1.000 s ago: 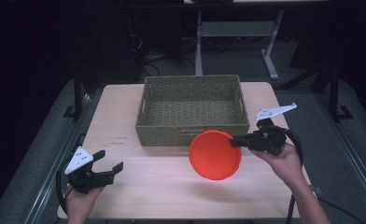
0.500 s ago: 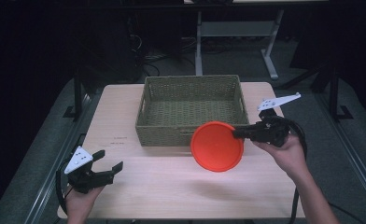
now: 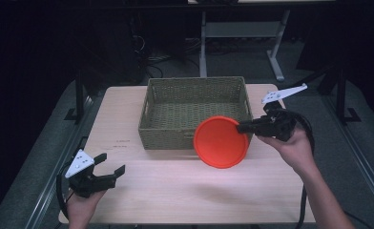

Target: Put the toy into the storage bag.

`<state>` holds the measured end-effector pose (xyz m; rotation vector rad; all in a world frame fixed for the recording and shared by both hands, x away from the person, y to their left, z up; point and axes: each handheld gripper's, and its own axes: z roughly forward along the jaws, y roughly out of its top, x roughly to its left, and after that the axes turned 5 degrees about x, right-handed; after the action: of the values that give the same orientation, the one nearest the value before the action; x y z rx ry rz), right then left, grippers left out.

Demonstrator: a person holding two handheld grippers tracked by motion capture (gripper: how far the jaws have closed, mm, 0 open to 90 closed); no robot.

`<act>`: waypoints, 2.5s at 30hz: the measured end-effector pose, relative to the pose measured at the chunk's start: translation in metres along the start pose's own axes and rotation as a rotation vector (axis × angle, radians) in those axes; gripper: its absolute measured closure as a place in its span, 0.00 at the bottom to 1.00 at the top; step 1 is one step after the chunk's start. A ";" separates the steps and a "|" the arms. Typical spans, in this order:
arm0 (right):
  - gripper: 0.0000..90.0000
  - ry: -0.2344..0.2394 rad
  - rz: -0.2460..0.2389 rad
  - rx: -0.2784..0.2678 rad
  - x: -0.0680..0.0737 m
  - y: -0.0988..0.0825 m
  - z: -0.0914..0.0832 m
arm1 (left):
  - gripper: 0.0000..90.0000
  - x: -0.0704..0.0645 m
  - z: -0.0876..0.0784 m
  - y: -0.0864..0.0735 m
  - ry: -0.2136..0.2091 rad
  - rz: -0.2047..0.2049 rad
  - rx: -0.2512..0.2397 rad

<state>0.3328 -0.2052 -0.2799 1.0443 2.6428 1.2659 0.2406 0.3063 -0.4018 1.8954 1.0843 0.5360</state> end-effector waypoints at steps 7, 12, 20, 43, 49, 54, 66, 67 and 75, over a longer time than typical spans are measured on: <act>0.91 -0.005 -0.009 0.001 -0.002 0.013 -0.004 | 0.17 0.000 -0.001 0.000 0.002 0.000 0.001; 0.91 -0.021 -0.014 0.002 -0.004 0.022 -0.006 | 0.17 0.001 -0.001 0.000 0.004 0.005 0.004; 0.91 -0.028 -0.013 0.002 -0.006 0.036 -0.005 | 0.17 0.002 -0.001 0.000 0.004 0.004 0.003; 0.91 -0.076 0.028 0.021 -0.028 0.068 0.008 | 0.17 0.001 -0.001 0.000 0.000 0.003 0.001; 0.91 -0.085 0.045 0.027 -0.034 0.073 0.011 | 0.17 0.002 -0.002 0.000 0.000 0.001 0.001; 0.91 -0.091 0.055 0.022 -0.037 0.077 0.012 | 0.17 0.002 -0.002 0.000 0.000 0.005 0.001; 0.91 -0.094 0.057 0.024 -0.041 0.091 0.020 | 0.17 0.002 -0.002 0.000 -0.002 -0.004 -0.005; 0.91 -0.094 0.063 0.023 -0.042 0.092 0.020 | 0.17 0.002 -0.002 0.000 -0.004 -0.001 -0.004; 0.91 -0.102 0.067 0.016 -0.048 0.100 0.024 | 0.17 0.001 -0.001 0.001 -0.009 0.003 -0.002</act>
<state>0.4334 -0.1724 -0.2374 1.1762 2.5672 1.1710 0.2410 0.3075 -0.4009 1.8960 1.0748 0.5299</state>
